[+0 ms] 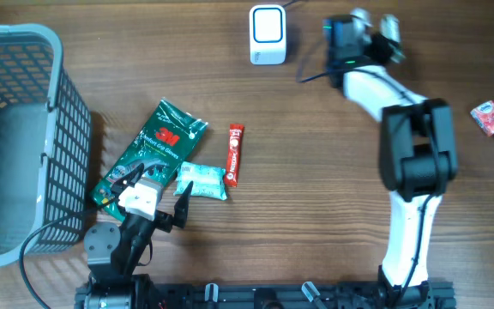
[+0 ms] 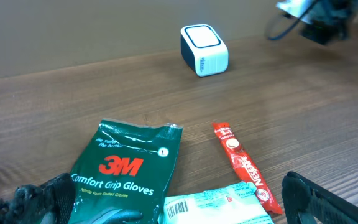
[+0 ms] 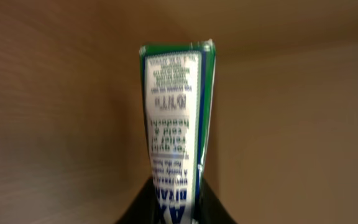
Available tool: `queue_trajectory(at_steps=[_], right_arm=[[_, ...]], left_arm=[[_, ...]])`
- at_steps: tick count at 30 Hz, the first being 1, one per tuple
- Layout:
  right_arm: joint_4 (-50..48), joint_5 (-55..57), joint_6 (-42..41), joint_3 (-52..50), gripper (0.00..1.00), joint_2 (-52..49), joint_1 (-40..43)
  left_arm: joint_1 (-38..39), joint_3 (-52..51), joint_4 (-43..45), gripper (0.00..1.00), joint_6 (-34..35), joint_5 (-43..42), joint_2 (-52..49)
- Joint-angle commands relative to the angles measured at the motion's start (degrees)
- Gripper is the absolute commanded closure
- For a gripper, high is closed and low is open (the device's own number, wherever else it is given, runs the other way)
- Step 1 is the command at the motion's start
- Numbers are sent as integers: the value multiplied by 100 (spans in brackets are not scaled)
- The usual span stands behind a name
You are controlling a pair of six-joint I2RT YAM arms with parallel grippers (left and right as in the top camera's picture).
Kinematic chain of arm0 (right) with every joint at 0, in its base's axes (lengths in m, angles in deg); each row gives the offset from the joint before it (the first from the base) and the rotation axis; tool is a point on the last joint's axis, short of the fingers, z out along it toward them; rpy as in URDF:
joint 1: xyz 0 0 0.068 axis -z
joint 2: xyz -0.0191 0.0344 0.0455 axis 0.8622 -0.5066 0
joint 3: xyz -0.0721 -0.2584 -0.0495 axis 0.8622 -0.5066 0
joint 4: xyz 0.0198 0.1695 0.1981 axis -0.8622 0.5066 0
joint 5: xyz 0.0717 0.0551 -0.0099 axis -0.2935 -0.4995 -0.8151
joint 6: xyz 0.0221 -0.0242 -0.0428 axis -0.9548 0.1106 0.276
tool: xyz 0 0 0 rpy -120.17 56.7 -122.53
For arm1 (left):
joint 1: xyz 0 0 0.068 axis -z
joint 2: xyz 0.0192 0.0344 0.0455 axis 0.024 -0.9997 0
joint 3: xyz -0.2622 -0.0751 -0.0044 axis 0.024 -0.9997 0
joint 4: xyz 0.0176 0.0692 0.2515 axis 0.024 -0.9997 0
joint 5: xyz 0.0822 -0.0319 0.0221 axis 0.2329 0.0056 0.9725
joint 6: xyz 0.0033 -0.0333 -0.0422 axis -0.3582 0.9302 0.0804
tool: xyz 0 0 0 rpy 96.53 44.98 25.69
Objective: Scan the item barcode
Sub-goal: 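Carry the Axe box right and release it at the table edge, then move the right gripper to the red Nescafe sachet and grasp it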
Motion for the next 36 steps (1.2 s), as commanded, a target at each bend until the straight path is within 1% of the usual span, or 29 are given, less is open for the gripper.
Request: queue_trajectory(at_steps=[1,3,4,5,6,7,8,10,11,12,15,17,19,21,23,25,26,29,32,33,34,36], right_arm=[[866,-730,-2363,15,95,46,857],[1119,-966,-2695,15,94,46,1377],[1165,-1115,-2728,15,94,46,1606],[1202,-1298,-2741,15,92,48,1818],[1268,-1440,-2868,15,88,50,2009],[1335,-1624,-3036,15,76,50,2175],[1419,-1893,-3176,15,59,50,2321],[1628,-2677,-3469,42,19,57,2583],[1786,-3086,-3635,114,0,90,2651],[2006,-3510,-3786,258,0,153,2706],[2535,-4105,-3934,826,0,501,2732],[2920,-4754,-4317,1266,0,852,2730],[3246,-5694,-4664,1556,0,1231,2726],[3587,-7173,-5021,1611,0,1770,2682],[4146,-8459,-5493,1611,0,2131,2518],[4730,-9221,-5803,1611,0,2203,2269],[5112,-9471,-5818,1587,0,2186,2068],[5742,-9490,-5794,1202,0,2184,1318],[5700,-9353,-5515,518,0,2184,286],[5512,-9090,-5534,216,0,2177,-142],[5324,-8942,-5536,31,0,2177,-376],[4387,-8734,-5532,-682,0,2175,-1209]], left_arm=[[-9,-31,17,0,50,-68,26],[-9,-31,20,0,50,-68,26],[-9,-31,17,0,50,-68,26],[-9,-31,17,0,50,-68,26],[-9,-31,17,0,50,-68,26],[-9,-31,17,0,50,-68,26],[-9,-31,17,0,50,-68,26],[-9,-31,17,0,50,-68,26],[-9,-31,17,0,50,-68,26],[-9,-31,17,0,50,-68,26],[-9,-31,20,0,50,-68,26],[-9,-31,17,0,50,-68,26],[-9,-31,17,0,50,-68,26],[-9,-31,17,0,50,-70,26],[-9,-31,20,0,50,-68,26],[-9,-31,20,0,50,-70,26],[-9,-31,17,0,50,-68,26],[-9,-31,17,0,50,-68,26],[-9,-31,17,0,50,-68,26],[-9,-31,17,0,50,-68,26],[-9,-31,20,0,50,-68,26],[-9,-31,20,0,50,-68,26]])
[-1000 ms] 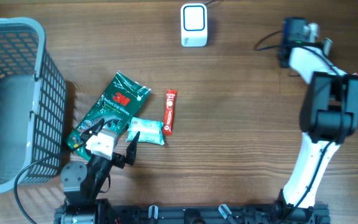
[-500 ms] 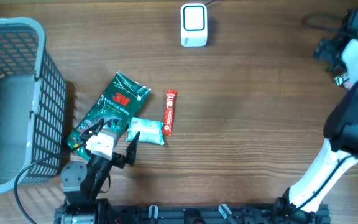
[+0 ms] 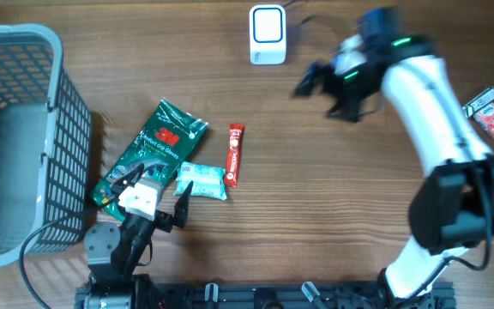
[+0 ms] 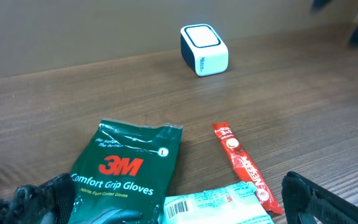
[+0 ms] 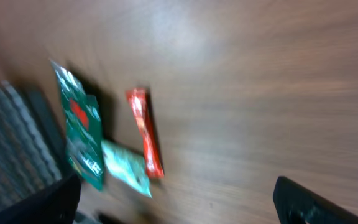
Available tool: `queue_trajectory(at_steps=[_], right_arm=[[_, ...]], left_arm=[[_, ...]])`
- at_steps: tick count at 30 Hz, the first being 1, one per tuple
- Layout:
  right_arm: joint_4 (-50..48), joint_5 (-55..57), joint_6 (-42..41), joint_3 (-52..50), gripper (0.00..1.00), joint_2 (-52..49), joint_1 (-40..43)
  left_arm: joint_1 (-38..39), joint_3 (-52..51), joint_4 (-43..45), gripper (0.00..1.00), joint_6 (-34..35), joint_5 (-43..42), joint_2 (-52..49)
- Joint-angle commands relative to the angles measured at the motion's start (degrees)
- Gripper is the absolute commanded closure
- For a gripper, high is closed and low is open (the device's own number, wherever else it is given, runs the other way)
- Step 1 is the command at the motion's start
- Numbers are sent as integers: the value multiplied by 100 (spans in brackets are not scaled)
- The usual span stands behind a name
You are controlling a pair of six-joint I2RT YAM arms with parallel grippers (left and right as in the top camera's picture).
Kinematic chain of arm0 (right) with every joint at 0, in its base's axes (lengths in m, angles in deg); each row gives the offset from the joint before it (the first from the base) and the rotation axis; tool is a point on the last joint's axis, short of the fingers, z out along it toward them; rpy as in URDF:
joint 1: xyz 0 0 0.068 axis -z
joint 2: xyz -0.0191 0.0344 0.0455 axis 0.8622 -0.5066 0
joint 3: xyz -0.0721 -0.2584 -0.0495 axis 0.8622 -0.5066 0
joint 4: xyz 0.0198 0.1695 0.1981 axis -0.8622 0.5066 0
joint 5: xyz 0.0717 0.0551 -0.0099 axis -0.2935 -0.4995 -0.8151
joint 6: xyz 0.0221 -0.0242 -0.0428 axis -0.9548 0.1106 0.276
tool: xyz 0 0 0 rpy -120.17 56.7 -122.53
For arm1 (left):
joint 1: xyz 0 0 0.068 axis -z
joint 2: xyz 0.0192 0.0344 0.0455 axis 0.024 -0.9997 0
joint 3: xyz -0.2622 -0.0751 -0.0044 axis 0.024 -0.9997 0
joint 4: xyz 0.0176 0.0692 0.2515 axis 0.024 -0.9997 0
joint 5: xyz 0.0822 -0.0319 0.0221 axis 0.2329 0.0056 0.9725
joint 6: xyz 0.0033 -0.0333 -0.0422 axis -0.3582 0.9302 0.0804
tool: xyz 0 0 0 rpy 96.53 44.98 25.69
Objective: Scan the item barcode
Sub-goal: 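Move the right gripper to the red Nescafe sachet and grasp it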
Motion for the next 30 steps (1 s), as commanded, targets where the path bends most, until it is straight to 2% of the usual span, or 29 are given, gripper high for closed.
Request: queue_trajectory(at_steps=[1,4,5,6,8,13,17,24,30], right_arm=[[-1084,256,57,-1010,0,-52,-1185],[-2658,605,59,-2009,0,-70,-2245],[-3042,979,-173,-2247,5,-101,-2592],[-3016,1458,-688,-2284,10,-140,-2820],[-2916,2326,-1064,-2264,15,-160,-3300],[-2780,3821,-1322,-2050,15,-160,-3897],[-2911,4452,-1569,-2050,17,-160,-3858],[-3700,3547,-1508,-2039,21,-160,-3692],[-3882,4260,-1593,-2039,29,-481,-3679]], left_arm=[[-9,-31,15,0,50,-70,26],[-9,-31,17,0,50,-70,26],[-9,-31,17,0,50,-70,26],[-9,-31,15,0,50,-70,26],[-9,-31,17,0,50,-70,26],[-9,-31,17,0,50,-70,26],[-9,-31,15,0,50,-70,26],[-9,-31,15,0,50,-70,26],[-9,-31,17,0,50,-70,26]])
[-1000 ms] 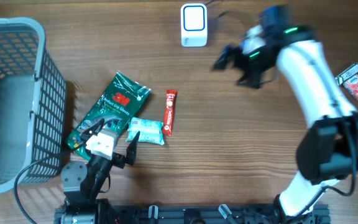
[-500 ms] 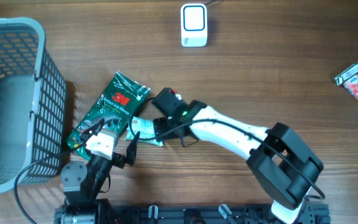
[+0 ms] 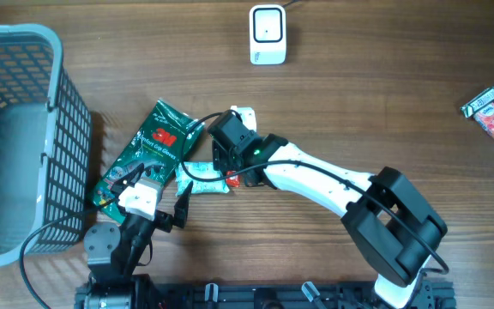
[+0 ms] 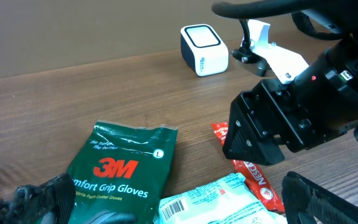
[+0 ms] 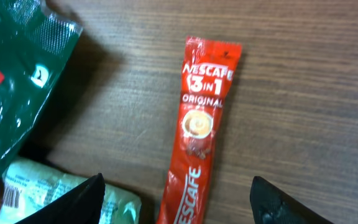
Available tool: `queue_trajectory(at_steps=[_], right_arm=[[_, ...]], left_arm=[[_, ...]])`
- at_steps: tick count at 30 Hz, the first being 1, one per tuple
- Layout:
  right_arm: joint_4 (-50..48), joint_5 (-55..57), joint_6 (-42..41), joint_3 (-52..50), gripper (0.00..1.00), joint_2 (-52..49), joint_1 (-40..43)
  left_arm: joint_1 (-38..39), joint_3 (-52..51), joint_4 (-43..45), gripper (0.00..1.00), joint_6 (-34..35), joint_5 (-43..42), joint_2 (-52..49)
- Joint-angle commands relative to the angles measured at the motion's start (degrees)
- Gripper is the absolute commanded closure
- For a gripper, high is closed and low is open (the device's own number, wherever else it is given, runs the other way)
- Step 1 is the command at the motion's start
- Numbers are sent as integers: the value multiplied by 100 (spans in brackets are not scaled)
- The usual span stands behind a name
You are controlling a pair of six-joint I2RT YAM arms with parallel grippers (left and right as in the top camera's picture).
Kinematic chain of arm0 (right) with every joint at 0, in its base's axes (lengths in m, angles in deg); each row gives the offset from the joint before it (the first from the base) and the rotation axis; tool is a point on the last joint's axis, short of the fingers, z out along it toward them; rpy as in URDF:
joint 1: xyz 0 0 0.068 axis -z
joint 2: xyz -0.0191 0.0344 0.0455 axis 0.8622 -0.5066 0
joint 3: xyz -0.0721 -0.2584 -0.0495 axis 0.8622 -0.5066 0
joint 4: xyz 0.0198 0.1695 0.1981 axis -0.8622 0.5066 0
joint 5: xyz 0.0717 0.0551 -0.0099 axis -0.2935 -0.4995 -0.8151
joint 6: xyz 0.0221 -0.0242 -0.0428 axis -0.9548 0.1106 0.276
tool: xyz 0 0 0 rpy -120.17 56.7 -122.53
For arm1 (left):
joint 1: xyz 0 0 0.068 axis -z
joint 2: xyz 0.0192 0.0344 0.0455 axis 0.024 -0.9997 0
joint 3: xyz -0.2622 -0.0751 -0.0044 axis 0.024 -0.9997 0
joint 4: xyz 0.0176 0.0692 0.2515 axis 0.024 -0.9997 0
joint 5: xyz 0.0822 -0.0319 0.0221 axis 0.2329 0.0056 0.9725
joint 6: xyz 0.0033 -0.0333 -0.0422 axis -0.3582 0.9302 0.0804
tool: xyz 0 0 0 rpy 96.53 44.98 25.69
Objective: Scan the item barcode
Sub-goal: 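Move the right gripper to the red Nescafe sachet and grasp it, then lift the Nescafe sachet and reorient it in the right gripper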
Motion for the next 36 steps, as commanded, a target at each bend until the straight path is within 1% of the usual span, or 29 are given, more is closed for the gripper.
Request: queue_trajectory(at_steps=[1,3,4,5,7,8,9,10,11,17,19,20,21,23,25,27,29,30,33,36], right_arm=[[-79,448,-90,114,32,-474,-7],[-31,393,-105,114,39,-748,-7],[-20,380,-107,114,39,-820,-7],[-4,380,-114,114,43,-848,-7],[184,385,-142,175,54,-841,-2],[380,387,-212,247,64,-841,11],[581,385,-271,308,78,-841,33],[822,387,-354,382,89,-841,57],[1185,409,-433,474,96,-841,136],[2092,243,-358,514,96,-529,787],[2159,-573,48,514,95,-236,1145],[2155,-1228,284,514,96,-85,1340],[2149,-1895,490,514,96,39,1510],[2245,-3958,1123,514,96,264,2009],[2603,-5090,1128,514,96,284,2326],[3185,-5984,1080,514,96,282,2625],[3880,-6649,614,514,95,284,2809],[4142,-6909,511,514,96,284,2863],[4612,-7781,509,511,96,284,2916],[4870,-8308,507,514,96,284,2914]], left_arm=[[-11,-31,17,0,50,-70,24],[-11,-31,15,0,50,-70,24],[-11,-31,15,0,50,-70,24],[-11,-31,17,0,50,-70,24],[-11,-31,15,0,50,-70,24],[-11,-31,15,0,50,-70,24],[-11,-31,17,0,50,-70,24],[-11,-31,17,0,50,-70,24],[-11,-31,17,0,50,-70,24],[-11,-31,15,0,50,-70,24],[-11,-31,15,0,50,-70,26],[-11,-31,15,0,50,-70,24],[-11,-31,15,0,50,-70,24],[-11,-31,17,0,50,-70,24],[-11,-31,15,0,50,-70,24],[-11,-31,17,0,50,-70,24],[-11,-31,15,0,50,-70,24],[-11,-31,15,0,50,-70,24],[-11,-31,17,0,50,-70,24],[-11,-31,15,0,50,-70,24]])
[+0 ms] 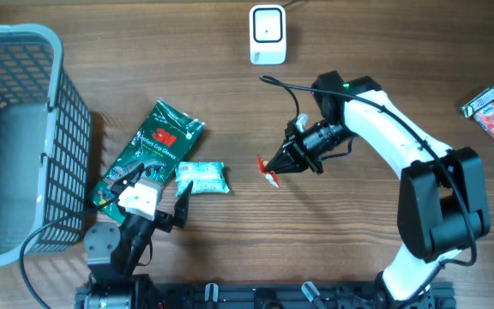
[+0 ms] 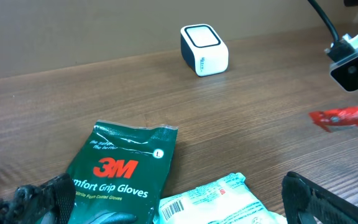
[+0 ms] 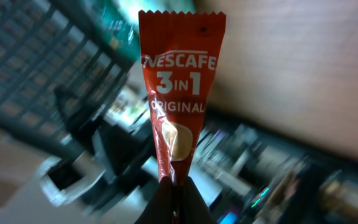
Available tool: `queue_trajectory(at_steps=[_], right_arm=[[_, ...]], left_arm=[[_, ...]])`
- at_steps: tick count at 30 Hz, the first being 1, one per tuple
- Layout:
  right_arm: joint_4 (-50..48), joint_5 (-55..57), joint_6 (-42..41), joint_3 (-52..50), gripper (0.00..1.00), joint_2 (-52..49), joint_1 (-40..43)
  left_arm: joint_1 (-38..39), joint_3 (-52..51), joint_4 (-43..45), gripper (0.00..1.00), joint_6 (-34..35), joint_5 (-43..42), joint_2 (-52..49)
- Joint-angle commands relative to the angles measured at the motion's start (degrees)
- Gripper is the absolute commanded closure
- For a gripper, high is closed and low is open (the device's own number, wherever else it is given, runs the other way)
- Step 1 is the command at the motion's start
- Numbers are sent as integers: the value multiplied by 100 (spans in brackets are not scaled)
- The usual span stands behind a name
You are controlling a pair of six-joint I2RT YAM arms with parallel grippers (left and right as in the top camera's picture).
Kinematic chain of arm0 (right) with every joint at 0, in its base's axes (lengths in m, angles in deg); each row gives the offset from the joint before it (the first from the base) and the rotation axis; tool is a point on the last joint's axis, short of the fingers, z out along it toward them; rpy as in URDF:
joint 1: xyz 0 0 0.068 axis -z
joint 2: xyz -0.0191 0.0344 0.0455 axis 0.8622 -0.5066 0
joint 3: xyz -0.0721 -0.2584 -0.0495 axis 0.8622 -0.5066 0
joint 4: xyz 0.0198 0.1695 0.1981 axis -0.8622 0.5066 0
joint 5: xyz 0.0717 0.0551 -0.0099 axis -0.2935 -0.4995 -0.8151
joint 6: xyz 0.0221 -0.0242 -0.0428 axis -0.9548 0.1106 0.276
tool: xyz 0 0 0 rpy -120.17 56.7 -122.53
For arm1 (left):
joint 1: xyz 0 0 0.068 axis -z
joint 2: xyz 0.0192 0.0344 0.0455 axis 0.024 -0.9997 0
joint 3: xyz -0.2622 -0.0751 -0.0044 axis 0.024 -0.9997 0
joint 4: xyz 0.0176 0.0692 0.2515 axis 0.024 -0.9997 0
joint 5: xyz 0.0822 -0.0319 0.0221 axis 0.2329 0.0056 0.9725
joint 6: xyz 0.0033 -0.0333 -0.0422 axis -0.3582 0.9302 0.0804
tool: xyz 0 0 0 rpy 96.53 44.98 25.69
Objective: Scan the item barcode
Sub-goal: 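Lift the Nescafe sachet and reorient it in the right gripper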
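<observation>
My right gripper (image 1: 286,160) is shut on a red Nescafe 3-in-1 sachet (image 1: 267,169), held in the air over the table's middle, below the white scanner (image 1: 267,33) at the far edge. The right wrist view shows the sachet (image 3: 178,106) standing up from the pinched jaws. From the left wrist the sachet (image 2: 345,117) hangs at the right and the scanner (image 2: 204,50) sits far back. My left gripper (image 2: 179,202) rests open near the front, over a green 3M glove pack (image 2: 122,174) and a pale teal packet (image 2: 219,202).
A grey mesh basket (image 1: 24,137) fills the left side. The glove pack (image 1: 148,150) and teal packet (image 1: 200,178) lie right of it. A small red item (image 1: 487,112) lies at the right edge, with a green thing beside it.
My right gripper was open low over the sachet lying on the table beside the teal packet. Now it is shut on the sachet and holds it raised, farther right. The left arm is unchanged.
My right gripper first held a green-and-white tube near the scanner. Then it was open and empty, the tube gone from it. Later it was open over the red sachet left of centre. Now it holds that sachet aloft. The left arm has not moved.
</observation>
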Motion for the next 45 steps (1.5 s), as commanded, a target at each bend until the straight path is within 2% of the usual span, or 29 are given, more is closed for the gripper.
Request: queue_trajectory(at_steps=[1,6,10,13,15,17,19,21,23,27,32,42,44,45], right_arm=[[107,-1325,-87,-11,96,94,4],[109,-2022,-841,-11,96,94,2],[210,-2306,-2065,-11,96,94,4],[-31,-2669,-2675,-13,96,94,11],[-424,-2520,-3838,-13,96,92,26],[-907,-1812,-5565,-15,96,92,83],[-1246,-1263,-6924,-15,96,92,125],[-1786,-981,-7921,-17,96,87,151],[-2135,-800,-8456,-17,96,76,175],[-2247,-570,-8456,-17,95,-144,505],[-498,-354,-8459,-17,95,-487,907],[-219,-254,-8415,-50,95,-551,1019],[-444,-256,-7792,-48,96,-551,1016],[-748,-254,-6813,-48,96,-551,1016]], left_arm=[[-11,-31,20,0,50,-70,24],[-11,-31,17,0,50,-70,24],[-11,-31,17,0,50,-70,24],[-11,-31,20,0,50,-70,24],[-11,-31,17,0,50,-70,24],[-11,-31,17,0,50,-70,24],[-11,-31,17,0,50,-70,24],[-11,-31,17,0,50,-70,24],[-11,-31,20,0,50,-70,24],[-11,-31,17,0,50,-70,24],[-11,-31,20,0,50,-70,24],[-11,-31,20,0,50,-70,24],[-11,-31,17,0,50,-70,24],[-11,-31,20,0,50,-70,24]])
